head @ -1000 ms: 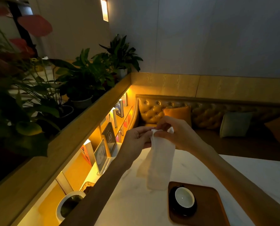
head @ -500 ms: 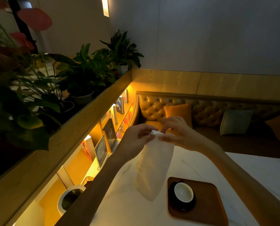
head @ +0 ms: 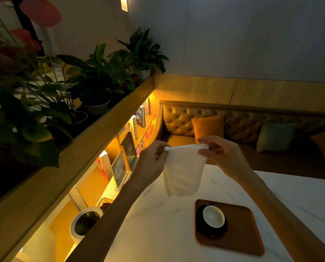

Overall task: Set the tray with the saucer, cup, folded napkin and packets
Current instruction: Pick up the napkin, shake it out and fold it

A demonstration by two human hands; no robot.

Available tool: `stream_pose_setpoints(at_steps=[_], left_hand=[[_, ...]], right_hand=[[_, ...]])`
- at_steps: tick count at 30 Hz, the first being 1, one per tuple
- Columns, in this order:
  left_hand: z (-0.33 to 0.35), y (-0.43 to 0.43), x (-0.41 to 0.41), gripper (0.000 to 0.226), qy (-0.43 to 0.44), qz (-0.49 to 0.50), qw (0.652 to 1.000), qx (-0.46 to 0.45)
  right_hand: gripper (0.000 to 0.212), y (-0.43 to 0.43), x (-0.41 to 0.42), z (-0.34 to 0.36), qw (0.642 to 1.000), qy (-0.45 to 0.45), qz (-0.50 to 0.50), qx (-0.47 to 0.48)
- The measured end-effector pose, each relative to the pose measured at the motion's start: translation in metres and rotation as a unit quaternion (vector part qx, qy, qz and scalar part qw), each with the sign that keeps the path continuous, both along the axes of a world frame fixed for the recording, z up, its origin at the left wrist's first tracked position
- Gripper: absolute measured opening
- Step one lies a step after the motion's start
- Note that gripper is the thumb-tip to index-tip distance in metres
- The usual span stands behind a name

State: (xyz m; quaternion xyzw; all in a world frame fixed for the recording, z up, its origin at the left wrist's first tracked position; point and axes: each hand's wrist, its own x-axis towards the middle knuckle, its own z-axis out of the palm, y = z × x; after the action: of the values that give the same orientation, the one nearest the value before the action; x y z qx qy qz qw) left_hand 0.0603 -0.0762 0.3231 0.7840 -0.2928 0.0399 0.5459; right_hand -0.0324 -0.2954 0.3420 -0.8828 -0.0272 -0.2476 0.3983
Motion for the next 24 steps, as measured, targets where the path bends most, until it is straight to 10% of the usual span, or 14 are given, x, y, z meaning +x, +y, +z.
stream_pose_setpoints(at_steps=[8, 15, 24], left_hand=[[0.009, -0.012, -0.003, 0.016, -0.002, -0.041, 0.998, -0.038], [0.006, -0.032, -0.014, 0.025, -0.042, -0.074, 0.996, -0.008], [-0.007, -0.02, -0.021, 0.028, 0.021, -0.063, 0.998, 0.021]], right_hand=[[0.016, -0.009, 0.001, 0.002, 0.982, 0.001, 0.005, 0.187], [0.047, 0.007, 0.009, -0.001, 0.999, 0.033, 0.012, -0.015], [0.029, 0.025, 0.02, 0.006, 0.998, -0.03, 0.006, -0.06]])
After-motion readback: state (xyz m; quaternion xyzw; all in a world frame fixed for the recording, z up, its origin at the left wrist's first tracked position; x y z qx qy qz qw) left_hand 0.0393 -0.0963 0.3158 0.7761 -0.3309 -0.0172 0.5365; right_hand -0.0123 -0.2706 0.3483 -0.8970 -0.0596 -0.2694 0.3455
